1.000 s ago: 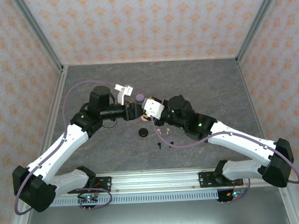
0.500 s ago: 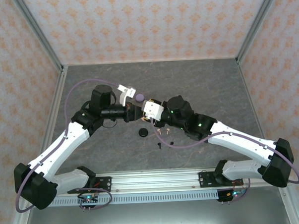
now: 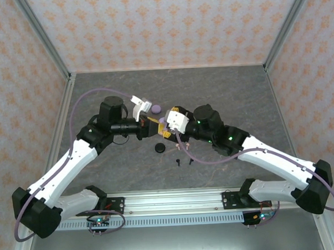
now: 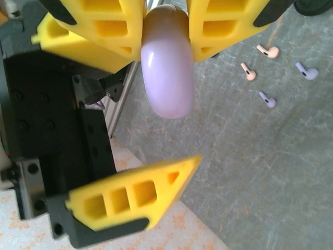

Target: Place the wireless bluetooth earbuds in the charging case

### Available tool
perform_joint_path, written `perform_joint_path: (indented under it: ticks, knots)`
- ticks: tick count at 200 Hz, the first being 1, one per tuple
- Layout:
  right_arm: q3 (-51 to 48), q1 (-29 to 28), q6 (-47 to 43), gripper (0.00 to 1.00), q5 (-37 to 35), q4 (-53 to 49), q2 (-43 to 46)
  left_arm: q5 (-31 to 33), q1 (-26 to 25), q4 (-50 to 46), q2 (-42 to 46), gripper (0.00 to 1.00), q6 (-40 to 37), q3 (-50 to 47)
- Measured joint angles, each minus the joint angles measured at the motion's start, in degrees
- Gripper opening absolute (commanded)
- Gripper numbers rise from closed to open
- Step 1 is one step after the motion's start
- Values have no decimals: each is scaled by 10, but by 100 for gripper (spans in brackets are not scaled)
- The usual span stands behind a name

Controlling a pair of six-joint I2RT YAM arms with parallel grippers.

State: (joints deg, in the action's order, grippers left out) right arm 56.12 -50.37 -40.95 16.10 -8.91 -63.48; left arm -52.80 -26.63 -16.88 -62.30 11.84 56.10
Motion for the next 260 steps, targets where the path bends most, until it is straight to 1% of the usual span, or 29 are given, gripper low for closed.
perform_joint_path:
  ticks: [19, 50, 71, 82, 107, 130, 164, 191, 241, 260]
  knots:
    - [-1, 18, 8, 85, 21, -14, 29, 10, 0, 0, 28, 12, -30, -12]
    - [-2, 53, 24, 85, 81, -44, 69, 24, 0, -1, 51, 9, -89, -20]
    - [1, 71, 33, 84, 123, -75, 73, 34, 0, -4, 56, 8, -137, -23]
    - [4, 74, 34, 84, 139, -94, 71, 39, 0, -4, 57, 6, -160, -23]
    - [24, 74, 31, 78, 170, -128, 59, 57, -3, -4, 66, 3, -203, -31]
    - [48, 74, 24, 74, 189, -148, 41, 85, -26, -3, 72, 0, -256, -38]
    - [93, 74, 4, 68, 204, -172, 3, 107, -48, -3, 80, 0, -315, -43]
    - [117, 74, -6, 67, 217, -186, -21, 112, -49, -4, 85, 0, -341, -43]
    - [145, 74, -18, 56, 257, -198, -60, 113, -56, -4, 86, 0, -362, -43]
    - [149, 74, -20, 50, 270, -198, -72, 113, -56, -5, 86, 0, -365, -43]
